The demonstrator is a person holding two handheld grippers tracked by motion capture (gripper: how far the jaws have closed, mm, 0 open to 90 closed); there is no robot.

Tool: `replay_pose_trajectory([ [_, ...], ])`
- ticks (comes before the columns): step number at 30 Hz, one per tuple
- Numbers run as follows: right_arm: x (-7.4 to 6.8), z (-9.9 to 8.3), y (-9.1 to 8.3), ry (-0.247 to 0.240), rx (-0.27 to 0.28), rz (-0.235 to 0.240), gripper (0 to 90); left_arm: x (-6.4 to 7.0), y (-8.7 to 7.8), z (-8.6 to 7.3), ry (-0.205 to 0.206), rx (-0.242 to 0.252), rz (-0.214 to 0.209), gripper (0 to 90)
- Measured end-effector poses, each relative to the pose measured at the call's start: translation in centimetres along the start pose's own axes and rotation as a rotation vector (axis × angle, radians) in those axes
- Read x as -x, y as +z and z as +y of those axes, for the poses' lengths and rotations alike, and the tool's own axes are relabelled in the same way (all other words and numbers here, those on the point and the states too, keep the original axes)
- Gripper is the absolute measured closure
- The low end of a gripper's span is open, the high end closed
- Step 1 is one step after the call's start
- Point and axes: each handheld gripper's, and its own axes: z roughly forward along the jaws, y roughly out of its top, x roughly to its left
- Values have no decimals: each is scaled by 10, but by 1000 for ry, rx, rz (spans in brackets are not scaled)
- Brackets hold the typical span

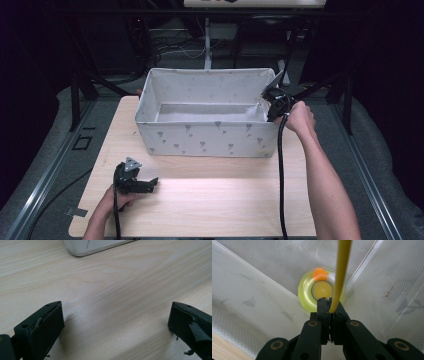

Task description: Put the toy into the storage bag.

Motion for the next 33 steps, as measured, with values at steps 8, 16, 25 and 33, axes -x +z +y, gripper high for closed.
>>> replay_pose_trajectory([
  [8, -1, -3, -27, 12, 82, 5, 661, 0, 0, 0, 0, 0, 0, 3],
  [16, -11, -6, -56, -16, 153, 8, 404, 0, 0, 0, -1, 0, 1, 3],
  [25, -33, -10, -80, -85, 196, 15, 186, 0, 0, 0, -1, 0, 1, 3],
  [33, -60, -20, -95, -175, 227, 14, 122, 0, 0, 0, -2, 4, 5, 3],
])
